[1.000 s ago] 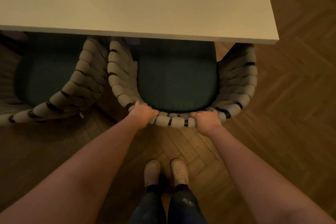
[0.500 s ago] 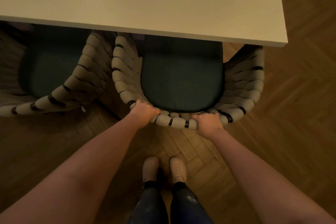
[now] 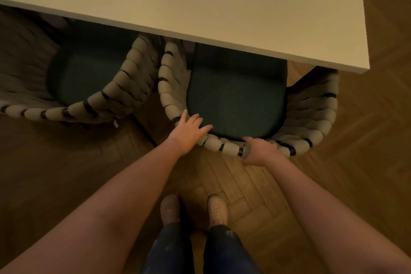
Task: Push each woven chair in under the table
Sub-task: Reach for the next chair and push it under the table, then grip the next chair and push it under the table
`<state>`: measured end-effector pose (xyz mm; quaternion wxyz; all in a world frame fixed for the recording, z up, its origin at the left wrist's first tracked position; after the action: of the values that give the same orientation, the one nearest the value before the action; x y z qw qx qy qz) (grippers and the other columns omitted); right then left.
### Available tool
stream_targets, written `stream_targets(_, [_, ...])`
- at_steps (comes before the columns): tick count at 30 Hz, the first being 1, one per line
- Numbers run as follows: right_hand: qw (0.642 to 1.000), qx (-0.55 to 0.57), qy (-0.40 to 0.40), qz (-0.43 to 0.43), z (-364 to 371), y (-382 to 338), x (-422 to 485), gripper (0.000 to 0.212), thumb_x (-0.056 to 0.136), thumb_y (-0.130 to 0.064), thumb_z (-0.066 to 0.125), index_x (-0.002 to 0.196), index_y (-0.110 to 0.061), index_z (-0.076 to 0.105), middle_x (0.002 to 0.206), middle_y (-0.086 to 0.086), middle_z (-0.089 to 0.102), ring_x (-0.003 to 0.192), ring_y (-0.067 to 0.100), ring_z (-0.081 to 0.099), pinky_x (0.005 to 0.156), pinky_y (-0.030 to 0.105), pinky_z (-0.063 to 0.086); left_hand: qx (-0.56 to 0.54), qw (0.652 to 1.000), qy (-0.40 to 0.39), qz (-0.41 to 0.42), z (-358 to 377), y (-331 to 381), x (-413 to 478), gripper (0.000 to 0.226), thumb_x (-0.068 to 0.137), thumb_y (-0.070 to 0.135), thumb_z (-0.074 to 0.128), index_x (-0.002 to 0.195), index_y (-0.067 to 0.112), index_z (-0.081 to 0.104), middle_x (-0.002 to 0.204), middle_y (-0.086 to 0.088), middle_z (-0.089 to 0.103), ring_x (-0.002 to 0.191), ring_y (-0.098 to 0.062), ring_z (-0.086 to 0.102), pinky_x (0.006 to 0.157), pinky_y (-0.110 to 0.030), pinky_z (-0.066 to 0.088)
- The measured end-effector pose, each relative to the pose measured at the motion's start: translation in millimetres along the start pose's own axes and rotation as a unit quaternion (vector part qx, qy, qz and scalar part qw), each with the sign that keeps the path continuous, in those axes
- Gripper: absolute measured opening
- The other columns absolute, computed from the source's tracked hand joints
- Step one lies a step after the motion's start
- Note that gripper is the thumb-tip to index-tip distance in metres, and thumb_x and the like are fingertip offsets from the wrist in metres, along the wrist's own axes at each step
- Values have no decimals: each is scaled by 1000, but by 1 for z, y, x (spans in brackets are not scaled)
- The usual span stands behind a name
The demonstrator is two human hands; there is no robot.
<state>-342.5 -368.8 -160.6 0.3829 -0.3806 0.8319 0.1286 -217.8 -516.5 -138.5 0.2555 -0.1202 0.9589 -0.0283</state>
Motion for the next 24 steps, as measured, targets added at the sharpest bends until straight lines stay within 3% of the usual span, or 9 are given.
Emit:
stream_targets(2, [999,31,5,-19,-14,-27,-4,95,76,-49,74,152,-30,21,138,6,48,126,27,48,106,49,37,-36,999,32,-24,0,-17,-18,87,90,15,61,154,30,4,161,-11,8,149,-29,0,115,-56,-3])
stream_targets(5, [994,69,48,-72,-38,-102,-9,99,75,-61,70,153,-32,16,148,7,39,132,27,42,108,48,37,-69,992,62,-88,11,-66,-56,87,90,22,60,154,31,2,162,-11,1,149,-27,-5,115,-54,-7])
stream_targets(9, [976,101,126,-146,-64,-227,-17,94,80,-55,69,153,-30,16,152,7,31,137,28,36,111,46,34,-88,981,52,-164,48,-149,-125,87,90,23,60,154,31,1,161,-11,-2,149,-27,-9,116,-54,-5])
stream_targets(14, [964,104,178,-169,-58,-359,-20,94,81,-49,71,154,-31,14,159,6,19,146,26,19,118,47,23,-107,972,46,-205,100,-256,-217,88,90,28,62,154,29,2,161,-12,-4,148,-28,-9,119,-55,2])
stream_targets(19, [962,68,187,-187,-43,-466,-14,93,82,-45,72,154,-28,14,161,8,14,149,26,10,121,47,12,-100,967,26,-232,133,-365,-286,93,87,31,66,154,27,2,161,-10,-2,149,-28,-6,119,-54,3])
stream_targets(24, [965,21,171,-197,-32,-527,-3,92,84,-48,69,155,-26,13,163,8,8,150,25,4,122,46,6,-98,964,-1,-246,152,-431,-306,95,87,29,68,154,27,1,161,-11,-2,149,-29,-6,119,-55,4])
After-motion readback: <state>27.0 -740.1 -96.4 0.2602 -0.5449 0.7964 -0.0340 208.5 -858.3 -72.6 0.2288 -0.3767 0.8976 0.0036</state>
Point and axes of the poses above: each hand's wrist, its own x-axis towards the middle knuckle, its own z-axis out of the palm, y = z × x, the point moved 9 cm from there along x, towards the middle knuckle
